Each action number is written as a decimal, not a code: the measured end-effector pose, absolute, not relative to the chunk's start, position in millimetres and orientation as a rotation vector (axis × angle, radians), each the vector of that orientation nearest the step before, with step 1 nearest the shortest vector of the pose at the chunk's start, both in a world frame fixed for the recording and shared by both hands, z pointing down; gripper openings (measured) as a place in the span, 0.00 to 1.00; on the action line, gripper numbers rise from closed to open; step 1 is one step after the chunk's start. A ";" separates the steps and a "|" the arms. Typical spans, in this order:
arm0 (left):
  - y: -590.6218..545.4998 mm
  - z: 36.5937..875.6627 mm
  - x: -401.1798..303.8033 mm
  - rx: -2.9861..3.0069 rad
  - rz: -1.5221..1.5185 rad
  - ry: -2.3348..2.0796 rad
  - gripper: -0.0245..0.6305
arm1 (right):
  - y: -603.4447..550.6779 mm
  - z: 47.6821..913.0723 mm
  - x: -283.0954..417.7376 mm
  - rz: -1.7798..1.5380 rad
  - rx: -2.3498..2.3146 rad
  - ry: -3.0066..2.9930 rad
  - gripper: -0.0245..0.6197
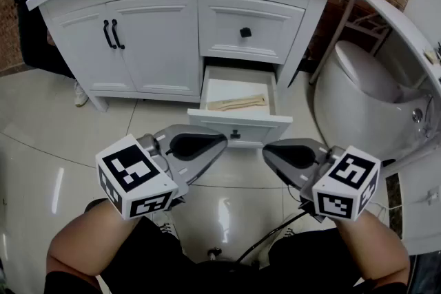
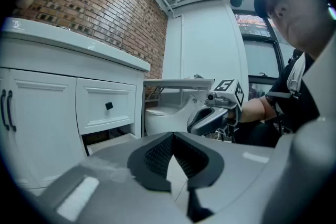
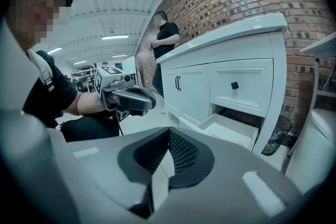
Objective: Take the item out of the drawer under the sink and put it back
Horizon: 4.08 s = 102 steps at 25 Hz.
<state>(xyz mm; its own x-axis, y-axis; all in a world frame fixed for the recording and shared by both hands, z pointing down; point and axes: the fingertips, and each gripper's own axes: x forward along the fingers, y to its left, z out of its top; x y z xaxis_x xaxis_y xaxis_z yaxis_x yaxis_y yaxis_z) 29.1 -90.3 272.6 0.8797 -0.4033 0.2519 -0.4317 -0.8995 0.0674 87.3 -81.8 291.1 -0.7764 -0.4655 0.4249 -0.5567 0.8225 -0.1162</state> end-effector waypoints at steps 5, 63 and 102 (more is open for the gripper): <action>-93.1 270.6 27.9 2.927 0.344 -0.659 0.04 | -89.6 287.9 83.2 0.301 0.788 -2.628 0.05; -142.0 273.9 7.7 2.826 0.214 -0.691 0.04 | -336.7 504.6 71.8 -0.204 0.265 -1.876 0.24; -131.5 269.3 2.1 2.836 0.232 -0.711 0.04 | -330.1 423.6 70.1 -0.325 0.457 -1.881 0.10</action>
<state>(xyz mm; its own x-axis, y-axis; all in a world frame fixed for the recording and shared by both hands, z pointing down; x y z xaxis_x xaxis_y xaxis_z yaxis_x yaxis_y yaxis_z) 2.1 -131.5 269.3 0.8714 -0.4473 0.2013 -0.4800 -0.8620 0.1627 70.1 -330.1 423.6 -0.3071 -0.4616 0.8322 -0.1556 0.8871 0.4346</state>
